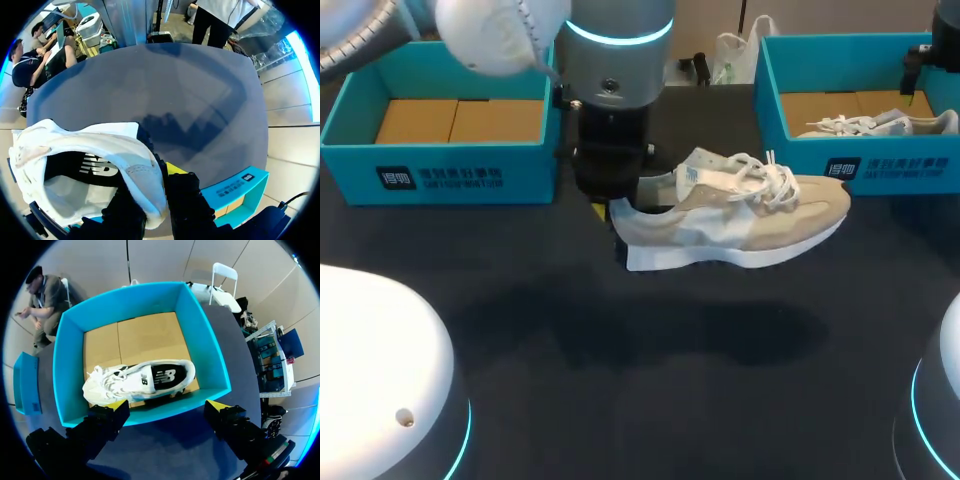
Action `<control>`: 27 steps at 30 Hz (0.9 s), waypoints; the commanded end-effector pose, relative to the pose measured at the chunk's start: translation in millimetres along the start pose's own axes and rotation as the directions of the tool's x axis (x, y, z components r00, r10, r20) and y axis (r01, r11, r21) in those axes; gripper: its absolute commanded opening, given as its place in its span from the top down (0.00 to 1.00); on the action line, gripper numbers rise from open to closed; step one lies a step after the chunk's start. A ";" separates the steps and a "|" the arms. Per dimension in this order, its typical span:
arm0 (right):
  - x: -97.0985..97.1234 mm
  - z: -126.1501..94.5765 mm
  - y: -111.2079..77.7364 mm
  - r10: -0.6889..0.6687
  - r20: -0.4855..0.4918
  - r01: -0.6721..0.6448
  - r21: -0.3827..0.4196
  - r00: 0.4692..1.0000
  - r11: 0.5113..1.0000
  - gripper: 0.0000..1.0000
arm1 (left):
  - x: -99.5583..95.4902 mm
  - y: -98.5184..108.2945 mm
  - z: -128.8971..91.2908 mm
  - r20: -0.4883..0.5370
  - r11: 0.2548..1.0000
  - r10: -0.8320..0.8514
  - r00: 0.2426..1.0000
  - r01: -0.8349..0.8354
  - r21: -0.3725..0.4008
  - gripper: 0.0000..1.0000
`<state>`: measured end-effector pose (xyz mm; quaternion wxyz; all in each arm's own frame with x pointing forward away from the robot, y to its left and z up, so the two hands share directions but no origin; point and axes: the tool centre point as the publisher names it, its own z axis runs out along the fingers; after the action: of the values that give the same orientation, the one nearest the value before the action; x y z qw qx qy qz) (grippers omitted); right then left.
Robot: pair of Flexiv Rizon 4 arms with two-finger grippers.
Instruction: Take the shoe out of the shoebox, open the shoe tongue, remove and reinsert the insole, then place the shoe into the shoebox
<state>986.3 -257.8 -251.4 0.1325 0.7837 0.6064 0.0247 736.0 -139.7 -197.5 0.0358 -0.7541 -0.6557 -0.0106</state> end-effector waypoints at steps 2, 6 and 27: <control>0.0 -0.2 -0.4 0.001 0.000 -0.001 -0.001 1.000 1.000 0.00 | -0.1 0.9 -1.8 -0.001 1.000 -0.001 1.000 0.001 0.001 1.00; 0.0 -0.2 -0.4 0.001 0.000 -0.001 -0.001 1.000 1.000 0.00 | -0.1 0.9 -1.8 -0.001 1.000 -0.001 1.000 0.001 0.001 1.00; 0.0 -0.2 -0.4 0.001 0.000 -0.001 -0.001 1.000 1.000 0.00 | 11.0 10.4 65.2 -0.075 0.999 0.017 0.997 -0.014 0.034 1.00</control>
<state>986.3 -257.8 -251.4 0.1325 0.7837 0.6064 0.0247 741.8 -121.0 -247.8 0.0662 -0.7555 -0.6511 -0.0307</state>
